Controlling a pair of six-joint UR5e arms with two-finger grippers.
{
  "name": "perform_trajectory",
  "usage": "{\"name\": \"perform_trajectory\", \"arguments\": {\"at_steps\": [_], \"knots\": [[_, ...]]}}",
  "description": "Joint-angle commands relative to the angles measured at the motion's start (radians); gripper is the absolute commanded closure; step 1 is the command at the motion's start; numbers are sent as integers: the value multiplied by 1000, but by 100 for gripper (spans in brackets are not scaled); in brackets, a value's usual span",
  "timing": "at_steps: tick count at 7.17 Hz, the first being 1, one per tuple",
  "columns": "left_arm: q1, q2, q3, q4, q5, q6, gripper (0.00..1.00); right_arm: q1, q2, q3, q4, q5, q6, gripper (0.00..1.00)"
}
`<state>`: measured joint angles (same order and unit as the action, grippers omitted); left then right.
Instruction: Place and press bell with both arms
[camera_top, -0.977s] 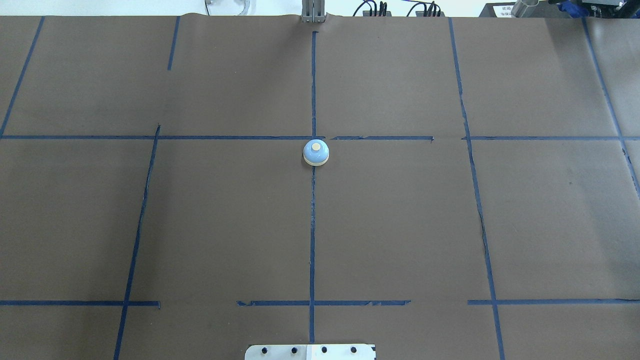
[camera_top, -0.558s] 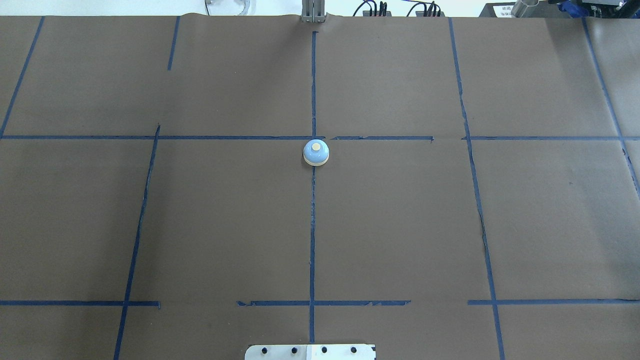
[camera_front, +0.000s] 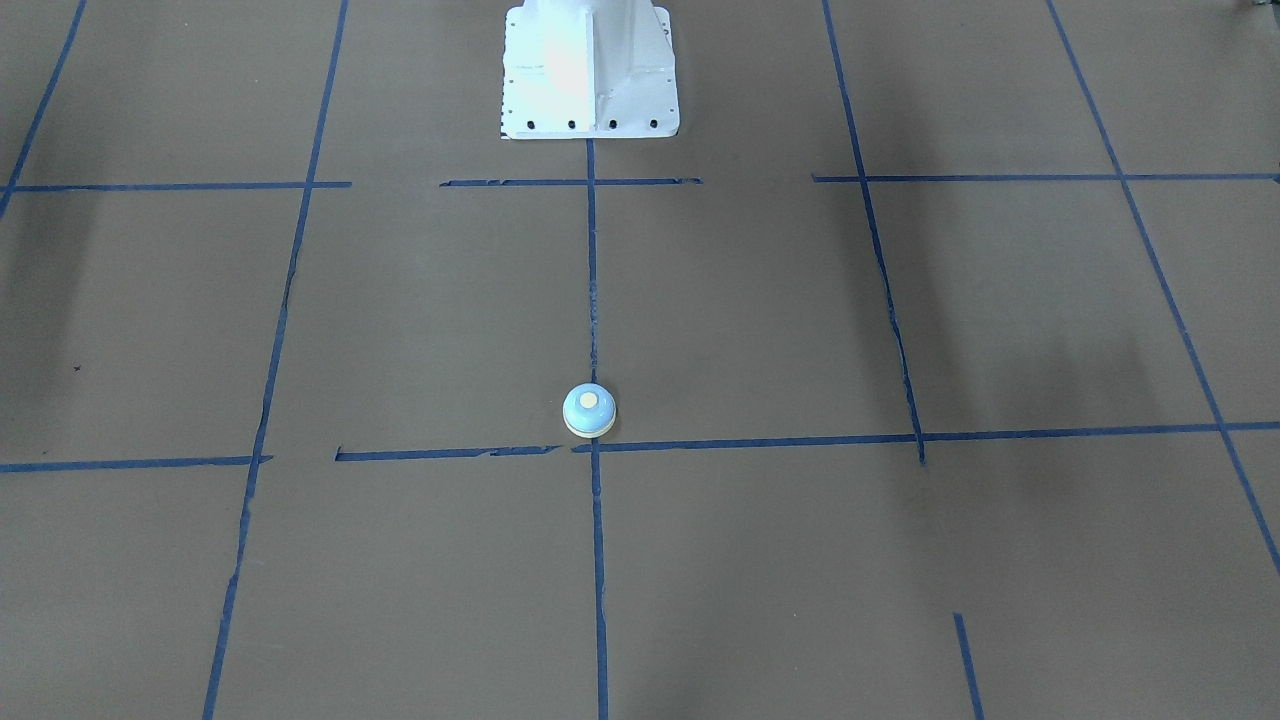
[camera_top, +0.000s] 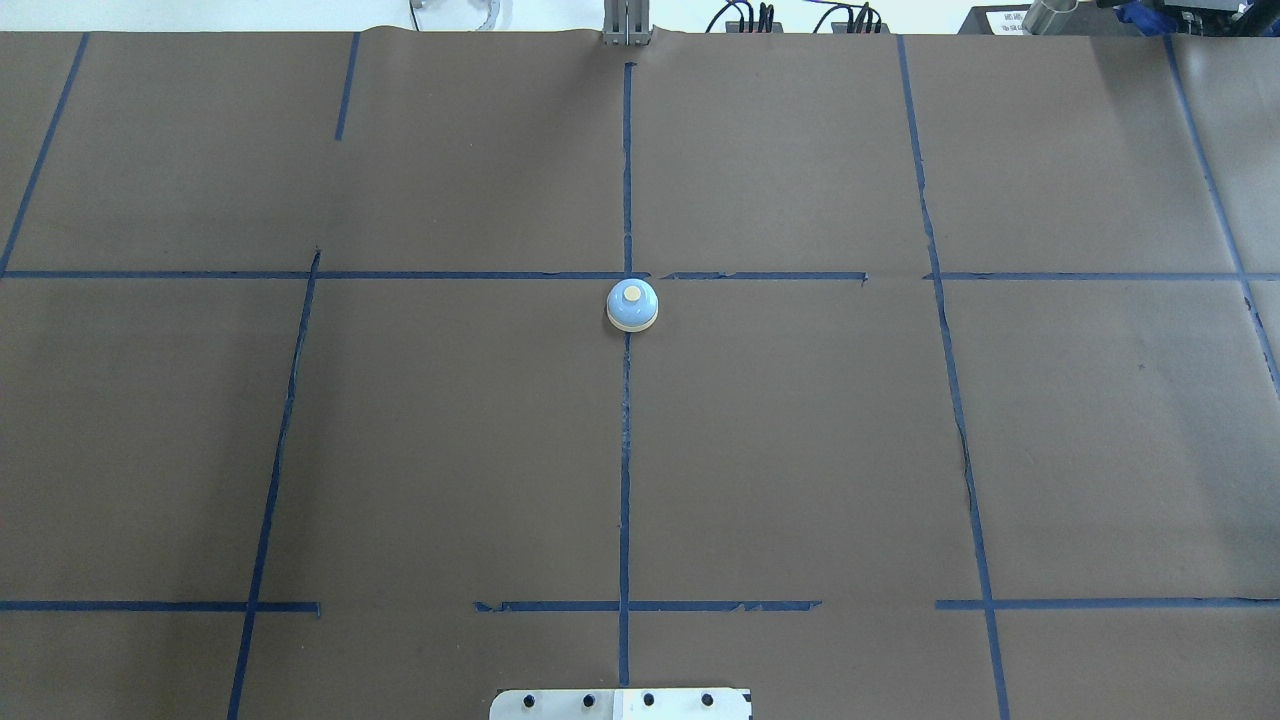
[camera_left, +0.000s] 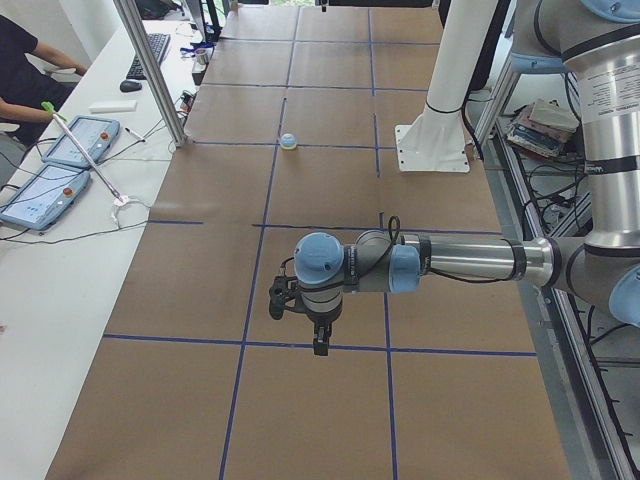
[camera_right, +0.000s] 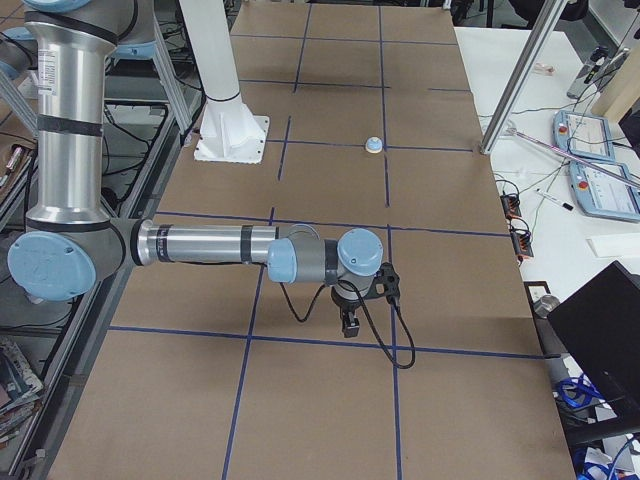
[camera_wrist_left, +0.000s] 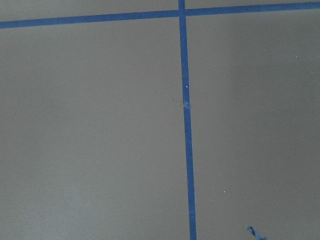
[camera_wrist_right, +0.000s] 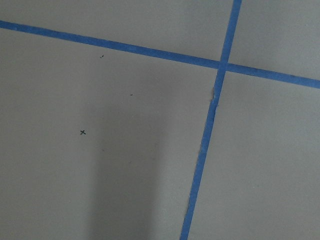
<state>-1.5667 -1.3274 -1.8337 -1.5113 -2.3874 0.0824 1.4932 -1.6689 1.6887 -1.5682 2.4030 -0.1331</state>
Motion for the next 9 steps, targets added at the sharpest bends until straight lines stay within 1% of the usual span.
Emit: {"name": "perform_trajectory", "arguments": {"at_steps": [1, 6, 9], "knots": [[-1, -3, -13, 2, -13, 0, 0, 1, 3, -1, -3, -1, -3, 0], [0, -12, 14, -4, -4, 0, 0, 1, -3, 14, 4, 10, -2, 0], [2, -12, 14, -4, -6, 0, 0, 1, -8, 14, 7, 7, -2, 0]]}}
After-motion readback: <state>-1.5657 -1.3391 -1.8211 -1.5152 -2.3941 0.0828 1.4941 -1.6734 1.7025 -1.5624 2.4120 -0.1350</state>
